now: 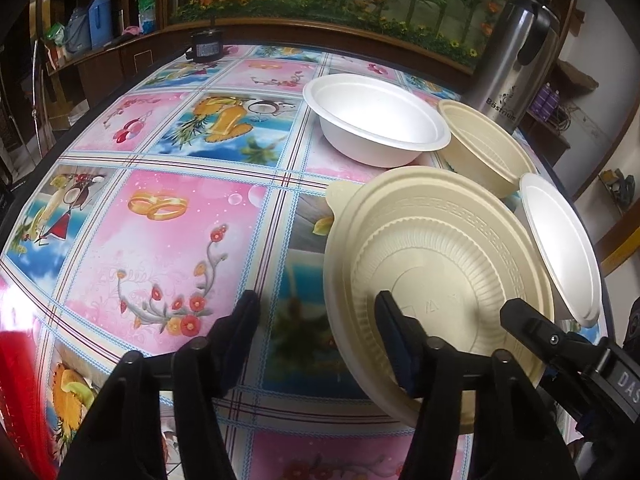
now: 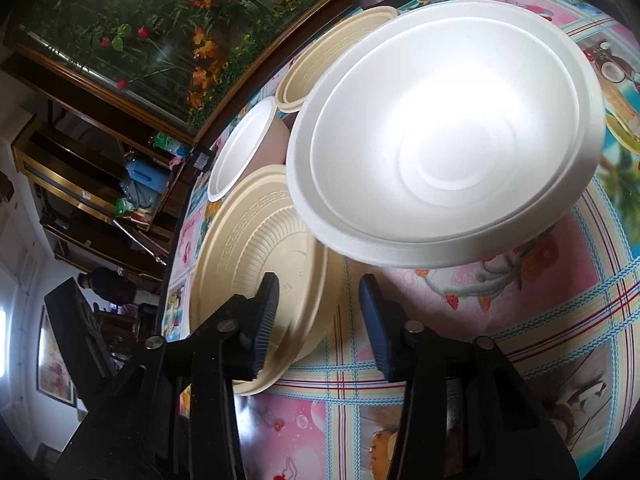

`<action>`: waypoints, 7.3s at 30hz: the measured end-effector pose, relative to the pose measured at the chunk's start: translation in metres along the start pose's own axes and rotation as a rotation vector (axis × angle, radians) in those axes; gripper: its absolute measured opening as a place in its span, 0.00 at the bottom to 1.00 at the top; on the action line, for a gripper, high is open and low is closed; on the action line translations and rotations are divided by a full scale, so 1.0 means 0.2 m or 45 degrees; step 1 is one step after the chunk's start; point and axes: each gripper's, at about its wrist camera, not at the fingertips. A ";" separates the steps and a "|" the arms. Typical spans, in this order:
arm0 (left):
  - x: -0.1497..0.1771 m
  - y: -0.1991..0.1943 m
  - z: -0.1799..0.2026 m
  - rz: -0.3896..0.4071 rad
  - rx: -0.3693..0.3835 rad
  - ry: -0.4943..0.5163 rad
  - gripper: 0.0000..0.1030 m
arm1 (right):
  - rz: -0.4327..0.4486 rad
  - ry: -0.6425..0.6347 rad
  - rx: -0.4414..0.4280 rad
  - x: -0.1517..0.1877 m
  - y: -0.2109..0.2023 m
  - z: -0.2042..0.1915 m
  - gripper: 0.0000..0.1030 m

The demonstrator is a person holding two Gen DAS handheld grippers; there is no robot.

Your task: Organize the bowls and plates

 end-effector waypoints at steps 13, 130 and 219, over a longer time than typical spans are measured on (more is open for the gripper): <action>0.01 0.00 0.02 -0.006 0.070 0.030 0.15 | 0.046 -0.103 0.030 0.02 -0.02 -0.05 0.20; 0.48 -0.96 -1.09 0.111 -0.389 -0.376 0.14 | -0.280 -0.692 -0.210 1.03 0.13 -1.32 0.12; -0.30 -0.05 0.50 0.041 -0.057 0.128 0.76 | 0.232 -0.075 -0.025 -0.49 -0.49 0.44 0.30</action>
Point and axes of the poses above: each gripper's, at about its wrist camera, not at the fingertips, and y roughly the way its jaws point, z to its right, x to its underside, and after that the axes turned 9 degrees about x, right-handed
